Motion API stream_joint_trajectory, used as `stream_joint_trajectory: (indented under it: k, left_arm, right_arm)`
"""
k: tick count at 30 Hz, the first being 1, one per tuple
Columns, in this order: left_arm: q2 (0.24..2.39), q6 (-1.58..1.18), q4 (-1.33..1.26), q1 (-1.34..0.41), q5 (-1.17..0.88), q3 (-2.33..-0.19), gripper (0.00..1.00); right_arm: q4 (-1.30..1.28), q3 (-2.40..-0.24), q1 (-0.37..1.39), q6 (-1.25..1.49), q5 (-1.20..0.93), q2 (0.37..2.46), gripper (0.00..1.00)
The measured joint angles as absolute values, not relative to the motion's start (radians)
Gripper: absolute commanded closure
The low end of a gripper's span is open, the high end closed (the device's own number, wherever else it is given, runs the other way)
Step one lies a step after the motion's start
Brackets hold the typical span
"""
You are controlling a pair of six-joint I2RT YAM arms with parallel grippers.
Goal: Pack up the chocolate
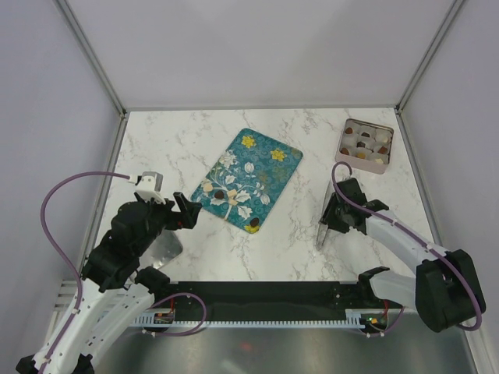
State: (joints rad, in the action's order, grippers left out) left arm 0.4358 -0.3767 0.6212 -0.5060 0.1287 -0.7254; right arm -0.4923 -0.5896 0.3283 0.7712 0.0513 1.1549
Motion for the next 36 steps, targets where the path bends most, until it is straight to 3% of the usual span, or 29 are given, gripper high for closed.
stream_joint_trajectory:
  k: [5,10,19,29,36]
  left_arm:
    - [0.437,-0.376,0.621,-0.506,0.129,-0.725,0.02]
    - [0.439,-0.376,0.621,-0.506,0.129,-0.725,0.02]
    - [0.443,-0.377,0.620,-0.506,0.130,-0.725,0.02]
    - [0.545,-0.411,0.619,-0.506,0.157,-0.727,0.02]
    - [0.763,-0.535,0.648,-0.506,0.286,-0.830,0.11]
  right_arm:
    - [-0.476,-0.577,0.328,0.768,0.047,1.184,0.48]
    - [-0.475,-0.578,0.328,0.758,0.058,1.190,0.23]
    - [-0.618,-0.735,0.329,0.727,0.149,1.175,0.02]
    - [-0.747,-1.048,0.330,0.633,0.241,1.142,0.02]
    - [-0.767,-1.200,0.330,0.524,0.304,1.195,0.02]
